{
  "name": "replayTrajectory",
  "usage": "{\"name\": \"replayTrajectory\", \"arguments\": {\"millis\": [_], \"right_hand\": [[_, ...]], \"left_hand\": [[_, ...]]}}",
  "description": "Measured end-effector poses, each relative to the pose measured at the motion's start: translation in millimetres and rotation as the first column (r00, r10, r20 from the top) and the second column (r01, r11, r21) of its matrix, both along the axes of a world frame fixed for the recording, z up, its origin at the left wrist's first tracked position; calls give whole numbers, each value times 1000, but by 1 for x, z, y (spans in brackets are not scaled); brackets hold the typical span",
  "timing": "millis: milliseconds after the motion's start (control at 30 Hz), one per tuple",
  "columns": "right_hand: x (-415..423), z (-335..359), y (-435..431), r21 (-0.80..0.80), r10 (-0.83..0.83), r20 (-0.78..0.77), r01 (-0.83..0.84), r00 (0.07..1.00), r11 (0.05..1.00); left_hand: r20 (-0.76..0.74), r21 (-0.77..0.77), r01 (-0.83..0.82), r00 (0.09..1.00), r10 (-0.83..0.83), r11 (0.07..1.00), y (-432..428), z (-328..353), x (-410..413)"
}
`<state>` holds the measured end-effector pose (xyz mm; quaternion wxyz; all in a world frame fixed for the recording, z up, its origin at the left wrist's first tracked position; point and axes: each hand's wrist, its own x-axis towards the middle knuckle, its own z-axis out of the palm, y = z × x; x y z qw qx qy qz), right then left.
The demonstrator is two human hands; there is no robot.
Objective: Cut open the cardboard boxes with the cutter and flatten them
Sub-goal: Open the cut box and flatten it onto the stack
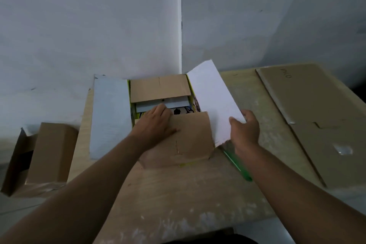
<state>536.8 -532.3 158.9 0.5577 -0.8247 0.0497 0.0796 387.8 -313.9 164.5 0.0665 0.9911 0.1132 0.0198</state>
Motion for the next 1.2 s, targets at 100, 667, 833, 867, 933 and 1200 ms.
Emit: {"name": "replayTrajectory", "arguments": {"millis": [100, 667, 833, 867, 933, 1200], "right_hand": [[25, -3, -13, -161, 161, -82, -172, 984, 972], [45, -1, 8, -797, 727, -4, -441, 687, 412], [36, -10, 12, -908, 822, 5, -342, 570, 243], [35, -11, 14, -898, 818, -31, -376, 574, 229], [35, -10, 17, -821, 758, -136, -501, 638, 274], [47, 9, 16, -503, 558, -117, -533, 822, 680]], "left_hand": [[-83, 6, -53, 995, 54, 999, -14, 28, 8], [-612, -301, -344, 785, 97, 890, -107, 6, -20], [-350, -190, -276, 916, 198, 942, -113, -29, -16], [-348, -214, -279, 917, 194, 936, -112, -30, -15], [-390, -297, -279, 908, 151, 913, -108, -31, -14], [-380, -607, -494, 868, 318, 623, -36, -3, 4]]}}
